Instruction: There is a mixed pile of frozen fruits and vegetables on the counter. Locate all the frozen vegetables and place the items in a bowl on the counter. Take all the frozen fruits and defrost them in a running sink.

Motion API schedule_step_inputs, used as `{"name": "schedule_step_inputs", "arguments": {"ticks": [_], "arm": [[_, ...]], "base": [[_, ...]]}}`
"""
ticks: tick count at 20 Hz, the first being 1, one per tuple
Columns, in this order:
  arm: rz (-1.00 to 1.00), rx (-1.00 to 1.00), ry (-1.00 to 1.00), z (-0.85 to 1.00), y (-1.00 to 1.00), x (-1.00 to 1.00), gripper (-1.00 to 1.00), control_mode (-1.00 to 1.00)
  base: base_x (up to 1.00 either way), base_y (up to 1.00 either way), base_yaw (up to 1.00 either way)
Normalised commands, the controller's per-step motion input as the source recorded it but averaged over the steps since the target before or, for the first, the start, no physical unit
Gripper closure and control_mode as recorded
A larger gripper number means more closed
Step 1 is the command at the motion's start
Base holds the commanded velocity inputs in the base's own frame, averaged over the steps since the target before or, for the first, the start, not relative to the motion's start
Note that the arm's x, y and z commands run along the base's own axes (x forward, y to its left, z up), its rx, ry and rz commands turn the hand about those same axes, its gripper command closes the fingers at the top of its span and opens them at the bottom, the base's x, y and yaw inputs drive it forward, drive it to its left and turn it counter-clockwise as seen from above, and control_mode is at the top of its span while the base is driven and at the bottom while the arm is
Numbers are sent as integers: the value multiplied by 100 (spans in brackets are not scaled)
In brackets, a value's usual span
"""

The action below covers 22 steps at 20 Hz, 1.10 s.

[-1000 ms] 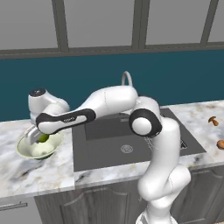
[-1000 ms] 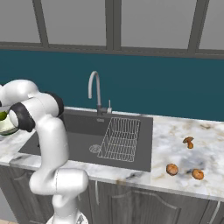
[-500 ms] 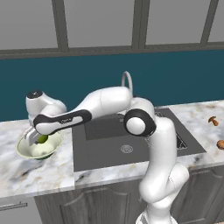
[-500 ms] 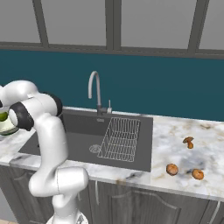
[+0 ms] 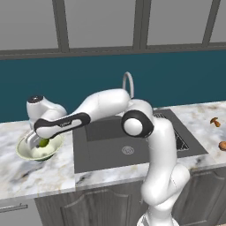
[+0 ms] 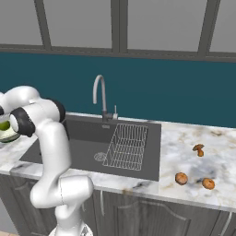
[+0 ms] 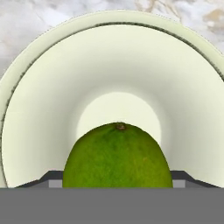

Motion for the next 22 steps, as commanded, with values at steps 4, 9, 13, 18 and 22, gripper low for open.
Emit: {"name": "schedule_step_inputs", "arguments": {"ticks": [4, 9, 13, 18, 22], "arm": [[0, 0, 0, -19, 0, 9, 100, -100], [0, 0, 0, -19, 0, 8, 100, -100], [0, 0, 0, -18, 0, 7, 100, -100], [0, 0, 1, -9, 1, 5, 100, -100], [0, -2, 2, 0, 7, 1, -100, -100]], "base": [[0, 0, 0], [0, 0, 0], [0, 0, 0], [0, 0, 0], [0, 0, 0]]}}
